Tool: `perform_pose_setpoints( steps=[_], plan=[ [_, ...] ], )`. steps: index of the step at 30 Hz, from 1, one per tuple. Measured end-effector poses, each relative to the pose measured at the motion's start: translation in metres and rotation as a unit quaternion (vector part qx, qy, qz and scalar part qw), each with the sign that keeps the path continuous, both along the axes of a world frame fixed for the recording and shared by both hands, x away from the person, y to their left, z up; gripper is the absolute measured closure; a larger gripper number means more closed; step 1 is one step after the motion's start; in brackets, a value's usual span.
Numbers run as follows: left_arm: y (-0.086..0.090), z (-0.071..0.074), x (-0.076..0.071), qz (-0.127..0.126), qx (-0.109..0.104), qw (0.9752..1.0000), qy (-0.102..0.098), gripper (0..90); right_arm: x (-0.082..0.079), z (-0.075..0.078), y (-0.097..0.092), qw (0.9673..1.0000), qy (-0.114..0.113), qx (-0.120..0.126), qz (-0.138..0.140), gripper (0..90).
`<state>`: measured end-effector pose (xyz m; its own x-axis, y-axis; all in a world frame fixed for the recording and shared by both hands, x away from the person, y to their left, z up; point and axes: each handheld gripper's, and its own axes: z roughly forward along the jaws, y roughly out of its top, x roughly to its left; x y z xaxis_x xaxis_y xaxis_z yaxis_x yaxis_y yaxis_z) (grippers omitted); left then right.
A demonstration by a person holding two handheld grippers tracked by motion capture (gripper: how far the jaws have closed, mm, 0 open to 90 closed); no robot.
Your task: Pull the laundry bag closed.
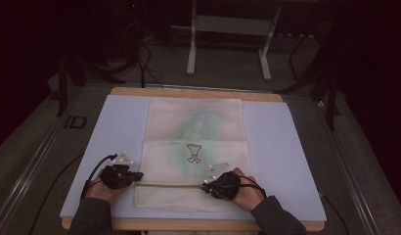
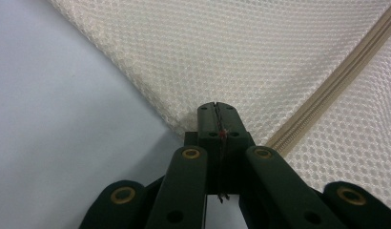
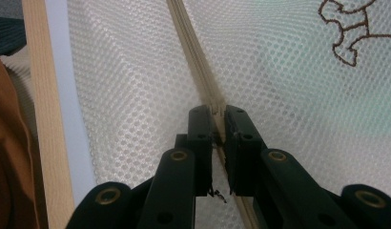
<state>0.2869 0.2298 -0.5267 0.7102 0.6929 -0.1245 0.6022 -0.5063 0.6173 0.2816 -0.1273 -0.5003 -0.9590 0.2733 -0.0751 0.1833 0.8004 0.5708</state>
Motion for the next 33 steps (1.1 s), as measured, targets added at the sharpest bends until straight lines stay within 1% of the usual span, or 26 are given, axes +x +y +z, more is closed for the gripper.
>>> perform_pose_setpoints(
  steps=[10,12,19,23,26,33],
  plan=[
    [0.000,0.000,0.000,0.000,0.001,1.0000,-0.001,89.6,0.000,-0.001,-0.008,1.0000,0.001,0.001,-0.007,82.2],
    [0.000,0.000,0.000,0.000,0.002,1.0000,-0.001,89.6,0.000,-0.001,-0.012,0.9999,0.003,0.000,-0.012,82.2],
    [0.000,0.000,0.000,0.000,0.001,1.0000,-0.001,89.6,0.000,-0.002,-0.017,0.9998,0.006,0.003,-0.018,82.2],
    [0.000,0.000,0.000,0.000,0.001,1.0000,-0.001,89.6,0.001,-0.003,-0.019,0.9998,0.006,0.004,-0.018,82.2],
    [0.000,0.000,0.000,0.000,0.001,1.0000,-0.002,89.6,0.001,-0.004,-0.022,0.9997,0.010,0.008,-0.023,82.2],
    [0.000,0.000,0.000,0.000,0.001,1.0000,-0.002,89.6,0.001,-0.007,-0.031,0.9994,0.013,0.007,-0.030,82.2]
  ],
)
